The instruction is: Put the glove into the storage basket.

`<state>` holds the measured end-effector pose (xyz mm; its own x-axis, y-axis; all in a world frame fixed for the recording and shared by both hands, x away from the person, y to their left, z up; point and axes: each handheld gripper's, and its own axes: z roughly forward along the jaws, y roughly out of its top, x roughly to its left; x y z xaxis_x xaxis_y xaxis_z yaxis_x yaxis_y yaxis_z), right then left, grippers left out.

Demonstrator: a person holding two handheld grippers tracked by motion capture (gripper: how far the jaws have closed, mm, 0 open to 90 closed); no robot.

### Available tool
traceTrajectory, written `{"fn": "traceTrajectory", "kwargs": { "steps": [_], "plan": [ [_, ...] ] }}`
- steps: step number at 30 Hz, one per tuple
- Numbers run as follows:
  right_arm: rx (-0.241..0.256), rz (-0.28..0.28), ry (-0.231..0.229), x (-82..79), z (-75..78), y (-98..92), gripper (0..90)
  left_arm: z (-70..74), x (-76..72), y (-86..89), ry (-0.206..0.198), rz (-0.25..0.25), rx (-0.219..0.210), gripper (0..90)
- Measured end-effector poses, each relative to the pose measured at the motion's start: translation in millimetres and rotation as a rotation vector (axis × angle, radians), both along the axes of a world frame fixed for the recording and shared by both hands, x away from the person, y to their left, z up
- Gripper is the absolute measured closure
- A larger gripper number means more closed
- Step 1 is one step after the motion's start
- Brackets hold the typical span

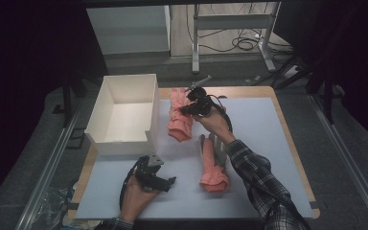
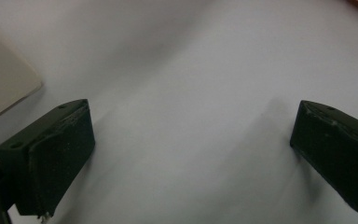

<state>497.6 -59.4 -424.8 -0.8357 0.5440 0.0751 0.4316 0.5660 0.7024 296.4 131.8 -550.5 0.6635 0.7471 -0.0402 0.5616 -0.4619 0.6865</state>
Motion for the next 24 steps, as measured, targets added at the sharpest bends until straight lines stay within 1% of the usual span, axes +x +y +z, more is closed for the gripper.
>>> {"fn": "traceTrajectory", "kwargs": {
  "steps": [2,3,4,7,9,11,12,17,22,23,24],
  "plan": [
    [0.011,0.004,0.005,-7.3,6.4,-5.9,85.9,0.0,0.0,0.0,0.000,0.000,0.000,0.0],
    [0.011,0.004,0.005,-7.3,6.4,-5.9,85.9,0.0,0.0,0.0,0.000,0.000,0.000,0.0],
    [0.011,0.010,0.011,-12.1,9.4,-10.3,85.9,0.1,0.0,0.0,0.001,0.000,0.001,0.0],
    [-0.003,0.014,0.016,-20.1,11.8,-17.4,85.9,-0.1,0.0,0.0,0.000,0.000,0.000,0.0],
    [0.002,0.017,0.019,-25.1,12.7,-23.0,85.9,0.0,0.0,-0.1,0.000,0.000,0.000,0.0],
    [0.007,0.021,0.018,-27.6,13.2,-26.1,85.9,-0.1,0.0,-0.1,-0.001,0.000,0.001,0.0],
    [0.014,0.024,0.019,-33.6,15.2,-32.0,85.9,0.0,0.0,-0.1,0.000,0.000,0.001,0.0],
    [0.021,0.030,0.010,-49.5,24.0,-45.3,85.9,0.0,0.2,0.0,-0.003,-0.001,0.003,0.0],
    [0.001,0.027,0.002,-67.1,31.8,-58.4,85.9,0.0,0.0,-0.2,-0.002,0.001,0.001,0.0],
    [0.001,0.027,0.002,-67.1,31.8,-58.4,85.9,0.0,0.0,-0.2,-0.003,0.002,0.001,0.0],
    [-0.009,0.025,0.000,-74.1,33.2,-64.2,85.8,0.0,0.0,-0.2,-0.003,0.002,0.001,0.0]
  ]
}}
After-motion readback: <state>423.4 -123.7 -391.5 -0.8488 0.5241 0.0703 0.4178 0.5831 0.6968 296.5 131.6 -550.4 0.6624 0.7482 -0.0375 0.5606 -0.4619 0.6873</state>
